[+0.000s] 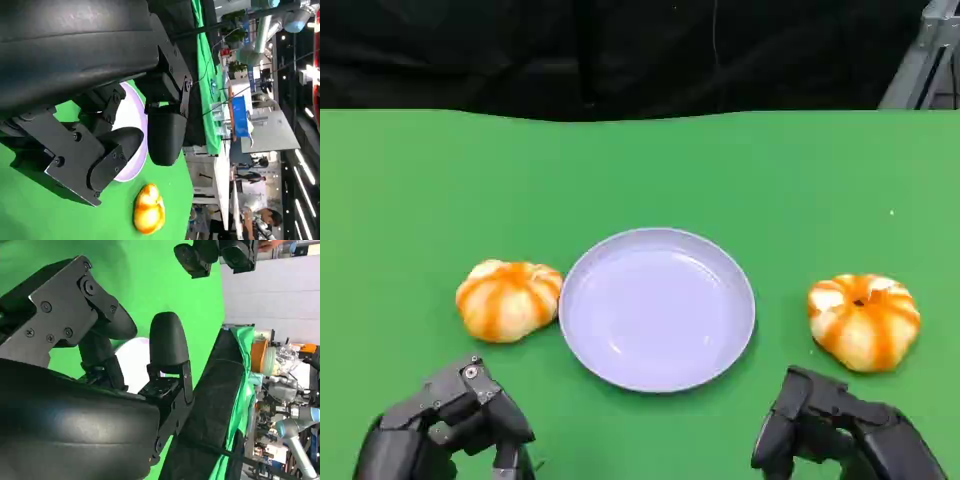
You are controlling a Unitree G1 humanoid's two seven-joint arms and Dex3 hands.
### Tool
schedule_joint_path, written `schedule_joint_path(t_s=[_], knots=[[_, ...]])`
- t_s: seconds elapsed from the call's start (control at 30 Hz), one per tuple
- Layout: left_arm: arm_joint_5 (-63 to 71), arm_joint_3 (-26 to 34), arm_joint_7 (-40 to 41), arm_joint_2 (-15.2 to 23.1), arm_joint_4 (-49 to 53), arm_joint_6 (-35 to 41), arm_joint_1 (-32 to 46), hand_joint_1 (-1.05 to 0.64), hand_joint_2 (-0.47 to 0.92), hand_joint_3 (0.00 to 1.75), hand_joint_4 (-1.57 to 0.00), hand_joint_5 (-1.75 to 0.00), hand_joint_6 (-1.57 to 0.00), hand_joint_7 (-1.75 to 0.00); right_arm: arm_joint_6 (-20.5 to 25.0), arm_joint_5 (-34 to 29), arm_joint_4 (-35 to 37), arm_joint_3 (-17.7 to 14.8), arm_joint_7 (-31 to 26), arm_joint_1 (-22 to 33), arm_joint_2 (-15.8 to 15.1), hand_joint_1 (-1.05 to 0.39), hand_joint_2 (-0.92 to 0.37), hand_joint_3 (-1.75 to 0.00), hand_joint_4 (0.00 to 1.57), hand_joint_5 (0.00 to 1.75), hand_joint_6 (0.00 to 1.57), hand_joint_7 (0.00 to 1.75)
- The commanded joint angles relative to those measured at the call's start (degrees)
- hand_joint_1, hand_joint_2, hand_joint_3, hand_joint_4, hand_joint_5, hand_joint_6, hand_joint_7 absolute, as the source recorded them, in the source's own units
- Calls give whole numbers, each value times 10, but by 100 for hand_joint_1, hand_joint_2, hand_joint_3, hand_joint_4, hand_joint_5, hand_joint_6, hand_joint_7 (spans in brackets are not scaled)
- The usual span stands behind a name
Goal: Grasp the bread from the table and place it into the plate.
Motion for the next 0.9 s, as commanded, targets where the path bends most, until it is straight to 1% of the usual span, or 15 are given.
schedule_joint_path(t_s=[0.03, 0.3, 0.4, 0.43, 0.47, 0.53, 0.57, 0.63, 0.67, 0.7, 0.73, 0.77, 0.8, 0.83, 0.9], knots=[[3, 6, 3, 4, 2, -1, 0, -6, 41, 133, -86, -171, -80, -154, 0, 1, -6, -1, 0, 1, -3, -5, -36, -133, 73, 170, 69, 150], [-2, 6, 2, 4, -3, 7, 1, -6, 41, 133, -86, -170, -79, -154, 4, -1, -9, 0, -2, 2, -2, -3, -34, -134, 73, 170, 69, 151], [-5, 5, 0, 7, -8, 17, -1, -6, 40, 134, -83, -167, -78, -150, 5, -2, -10, 1, -3, 3, -2, -3, -33, -136, 73, 170, 69, 151], [-1, 4, -2, 11, -10, 23, -4, -9, 44, 122, -78, -152, -76, -129, 4, -2, -10, 1, -2, 3, -3, -2, -34, -137, 73, 170, 69, 151], [16, 3, 0, 19, -16, 36, -7, -10, 46, 116, -75, -144, -75, -117, 5, 1, -11, 1, -1, 3, -3, -2, -34, -137, 72, 171, 69, 151], [52, 2, 8, 29, -28, 59, -12, -11, 53, 103, -66, -126, -68, -91, 7, 5, -12, 1, 0, 4, -2, -2, -35, -136, 71, 172, 68, 152], [71, -1, 12, 34, -41, 86, -15, -12, 55, 100, -65, -123, -68, -85, 7, 4, -11, 1, -1, 4, -2, -2, -35, -136, 70, 172, 68, 152], [88, -4, 16, 37, -60, 121, -19, -13, 61, 86, -57, -113, -62, -67, 6, 3, -11, 1, -1, 3, -2, -2, -35, -135, 70, 173, 68, 153], [93, -5, 17, 37, -66, 132, -20, -13, 62, 84, -56, -111, -62, -65, 6, 3, -11, 1, -1, 3, -2, -2, -36, -135, 70, 173, 67, 153], [131, -10, 22, 43, -80, 167, -37, -13, 62, 83, -56, -111, -61, -63, 7, 3, -12, 1, -2, 3, -2, -2, -36, -135, 70, 173, 67, 153], [161, -13, 26, 47, -91, 194, -51, -20, 74, 55, -47, -99, -54, -50, 8, 3, -13, 1, -2, 3, -2, -2, -36, -135, 70, 173, 67, 154], [198, -17, 24, 60, -98, 230, -75, -23, 83, 36, -45, -94, -53, -42, 10, 2, -13, 2, -3, 3, -1, -2, -36, -134, 70, 173, 67, 154], [228, -20, 20, 70, -104, 259, -95, -28, 87, 25, -40, -90, -49, -36, 11, 0, -13, 4, -4, 2, 1, -2, -36, -134, 70, 173, 67, 154], [258, -25, 13, 83, -105, 281, -114, -33, 90, 18, -34, -86, -44, -30, 12, -1, -13, 5, -5, 2, 1, -2, -36, -134, 70, 173, 67, 154], [319, -38, 1, 110, -104, 322, -147, -39, 92, 14, -28, -79, -39, -23, 7, -5, -11, 7, -8, 3, 3, -2, -36, -133, 70, 173, 67, 154]])
